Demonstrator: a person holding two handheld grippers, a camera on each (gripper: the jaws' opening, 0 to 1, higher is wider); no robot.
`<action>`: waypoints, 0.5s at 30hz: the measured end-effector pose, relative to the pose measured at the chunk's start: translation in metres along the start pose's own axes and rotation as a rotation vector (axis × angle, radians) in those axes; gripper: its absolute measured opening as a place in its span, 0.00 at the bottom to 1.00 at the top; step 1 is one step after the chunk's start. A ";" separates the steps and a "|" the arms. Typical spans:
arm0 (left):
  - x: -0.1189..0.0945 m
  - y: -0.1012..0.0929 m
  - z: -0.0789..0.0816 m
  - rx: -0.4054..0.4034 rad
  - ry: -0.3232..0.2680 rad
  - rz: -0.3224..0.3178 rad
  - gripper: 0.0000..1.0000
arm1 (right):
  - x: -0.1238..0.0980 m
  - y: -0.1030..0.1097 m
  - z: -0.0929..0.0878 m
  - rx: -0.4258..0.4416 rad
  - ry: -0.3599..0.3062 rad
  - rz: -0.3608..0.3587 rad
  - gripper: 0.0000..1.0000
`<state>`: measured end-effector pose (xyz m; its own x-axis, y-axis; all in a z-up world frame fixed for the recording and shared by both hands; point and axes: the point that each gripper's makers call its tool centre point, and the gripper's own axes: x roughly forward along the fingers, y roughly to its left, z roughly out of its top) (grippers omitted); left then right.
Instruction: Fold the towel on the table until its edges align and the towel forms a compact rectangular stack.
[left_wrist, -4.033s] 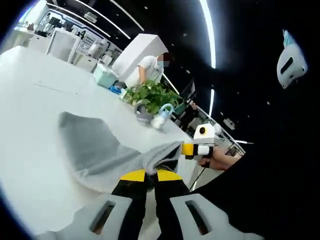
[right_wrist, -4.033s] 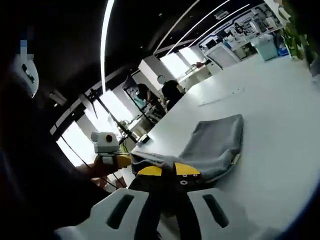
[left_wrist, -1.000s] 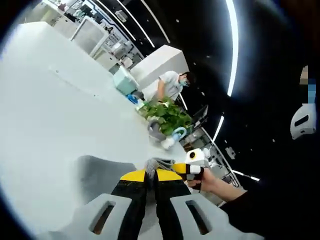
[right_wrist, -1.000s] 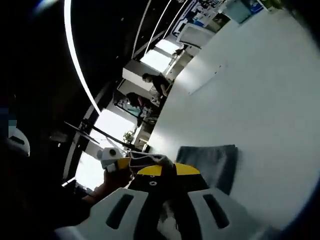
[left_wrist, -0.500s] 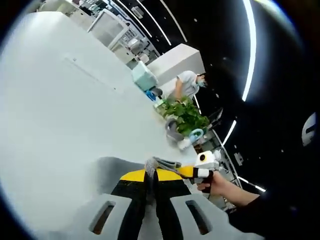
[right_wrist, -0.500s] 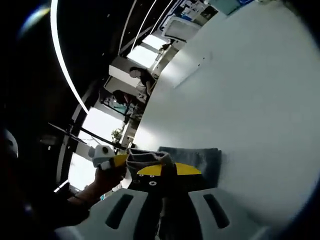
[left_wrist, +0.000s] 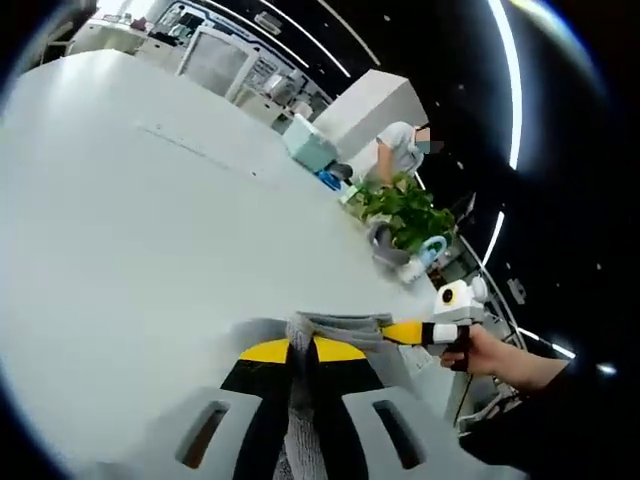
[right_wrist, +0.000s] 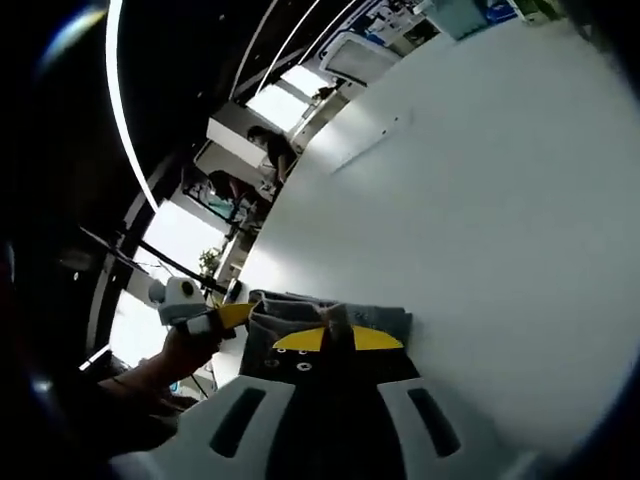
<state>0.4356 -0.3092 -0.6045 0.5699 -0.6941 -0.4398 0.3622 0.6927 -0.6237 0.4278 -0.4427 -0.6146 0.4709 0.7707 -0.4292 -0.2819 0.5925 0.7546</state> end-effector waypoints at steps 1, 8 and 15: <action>0.000 0.001 0.001 0.020 -0.004 -0.002 0.08 | -0.001 -0.001 0.000 -0.009 -0.001 -0.003 0.05; 0.004 0.018 -0.008 0.099 0.027 0.066 0.13 | -0.004 -0.009 0.003 -0.114 -0.005 -0.053 0.07; 0.005 0.028 -0.012 0.122 0.048 0.111 0.16 | -0.024 0.006 0.031 -0.182 -0.146 0.000 0.01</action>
<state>0.4402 -0.2954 -0.6320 0.5766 -0.6182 -0.5342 0.3876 0.7826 -0.4872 0.4410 -0.4646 -0.5842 0.5828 0.7367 -0.3429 -0.4216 0.6349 0.6474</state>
